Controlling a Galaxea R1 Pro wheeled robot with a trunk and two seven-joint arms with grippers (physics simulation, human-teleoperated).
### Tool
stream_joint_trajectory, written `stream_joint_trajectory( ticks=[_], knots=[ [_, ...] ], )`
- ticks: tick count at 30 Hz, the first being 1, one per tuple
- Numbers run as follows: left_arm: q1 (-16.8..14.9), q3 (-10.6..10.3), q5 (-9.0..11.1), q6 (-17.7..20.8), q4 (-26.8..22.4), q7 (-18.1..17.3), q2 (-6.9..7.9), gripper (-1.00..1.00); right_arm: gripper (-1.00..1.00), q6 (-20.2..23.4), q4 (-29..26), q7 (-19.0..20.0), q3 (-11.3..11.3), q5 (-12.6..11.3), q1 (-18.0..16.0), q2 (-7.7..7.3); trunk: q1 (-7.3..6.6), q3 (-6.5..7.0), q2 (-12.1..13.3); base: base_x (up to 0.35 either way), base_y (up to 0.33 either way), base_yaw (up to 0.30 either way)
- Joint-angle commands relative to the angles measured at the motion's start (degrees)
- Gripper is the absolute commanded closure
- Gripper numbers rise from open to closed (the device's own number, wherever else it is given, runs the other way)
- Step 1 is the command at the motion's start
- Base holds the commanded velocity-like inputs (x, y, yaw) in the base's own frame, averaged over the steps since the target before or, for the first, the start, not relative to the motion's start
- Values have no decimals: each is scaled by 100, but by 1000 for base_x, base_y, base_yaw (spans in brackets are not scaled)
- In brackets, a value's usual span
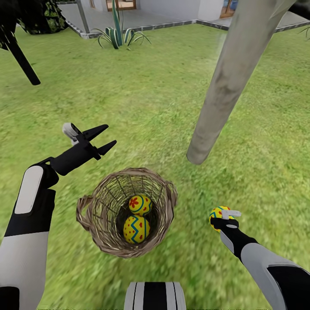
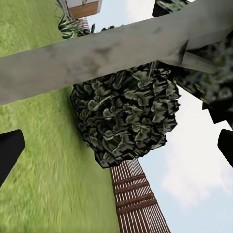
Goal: Take the three Easter eggs out of the wicker basket on the lawn in the garden, then place them on the lawn next to a single tree (choose any tree) so that all three eggs are next to the same tree and none are left in the basket.
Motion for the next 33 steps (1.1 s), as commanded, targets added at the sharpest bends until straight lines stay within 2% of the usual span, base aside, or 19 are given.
stream_joint_trajectory(
  ticks=[1,33],
  knots=[
    [-3,7,-54,20,3,-56,0,-100,100,-7,0,-15,28,-41,-2,-1,-1,-13,-1,0,0,0],
    [-3,0,-48,20,3,-58,-2,-100,100,-25,-8,-15,19,-41,-2,-11,-1,-310,-1,0,0,0]
  ],
)
